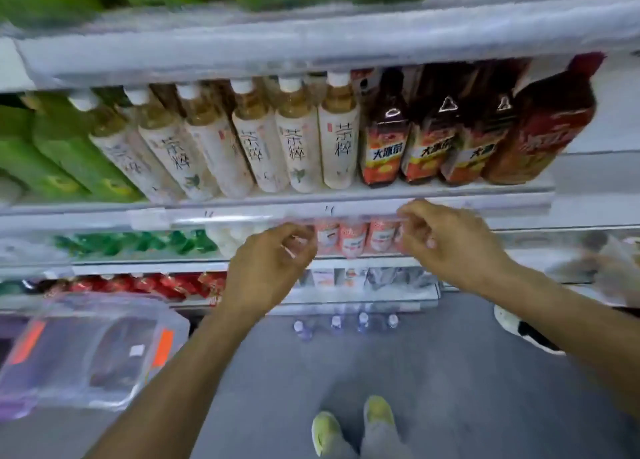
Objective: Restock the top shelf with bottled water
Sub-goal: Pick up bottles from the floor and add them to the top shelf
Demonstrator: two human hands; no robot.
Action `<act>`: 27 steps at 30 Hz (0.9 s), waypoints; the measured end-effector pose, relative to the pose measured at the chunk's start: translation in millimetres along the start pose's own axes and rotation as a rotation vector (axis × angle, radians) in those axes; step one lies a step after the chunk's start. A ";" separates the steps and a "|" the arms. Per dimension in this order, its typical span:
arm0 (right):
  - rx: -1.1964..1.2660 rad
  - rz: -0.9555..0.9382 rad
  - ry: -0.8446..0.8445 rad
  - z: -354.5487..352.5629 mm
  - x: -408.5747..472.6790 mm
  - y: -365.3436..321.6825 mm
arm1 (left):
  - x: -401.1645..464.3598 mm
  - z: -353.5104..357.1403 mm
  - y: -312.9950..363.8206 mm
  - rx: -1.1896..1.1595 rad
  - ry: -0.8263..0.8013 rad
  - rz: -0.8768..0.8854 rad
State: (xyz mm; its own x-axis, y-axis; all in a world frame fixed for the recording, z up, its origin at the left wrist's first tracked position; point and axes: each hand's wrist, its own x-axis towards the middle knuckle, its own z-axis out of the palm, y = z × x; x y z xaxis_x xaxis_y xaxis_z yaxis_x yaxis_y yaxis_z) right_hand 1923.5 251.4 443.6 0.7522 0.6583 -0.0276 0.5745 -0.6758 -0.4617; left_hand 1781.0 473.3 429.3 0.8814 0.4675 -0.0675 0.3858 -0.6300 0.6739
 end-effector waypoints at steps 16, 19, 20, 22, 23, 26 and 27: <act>0.262 0.368 -0.604 456.5 -12.0 159.7 | -43.5 318.0 -316.8 -0.174 -0.297 -0.731; 0.250 0.409 -0.585 528.9 0.5 192.5 | -36.6 370.3 -363.8 -0.220 -0.153 -0.782; 0.248 0.407 -0.573 549.5 5.8 202.4 | -33.5 387.3 -380.4 -0.241 -0.116 -0.799; 0.266 0.419 -0.543 589.8 15.6 221.0 | -25.9 419.1 -415.2 -0.288 -0.067 -0.837; 0.294 0.443 -0.517 609.1 20.9 229.1 | -20.6 433.2 -433.0 -0.314 -0.044 -0.846; 0.393 0.508 -0.424 659.4 36.7 245.0 | -0.6 464.2 -474.5 -0.399 0.038 -0.863; 0.439 0.529 -0.389 674.3 40.9 248.7 | 5.5 470.6 -483.3 -0.428 0.056 -0.868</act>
State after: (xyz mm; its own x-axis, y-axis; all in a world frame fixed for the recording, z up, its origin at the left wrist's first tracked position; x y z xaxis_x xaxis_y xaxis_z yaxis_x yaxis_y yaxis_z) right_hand 1879.6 333.8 -270.2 0.6767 0.4096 -0.6118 -0.0690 -0.7920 -0.6066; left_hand 1727.6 488.6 -243.0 0.3183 0.6993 -0.6401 0.7542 0.2223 0.6179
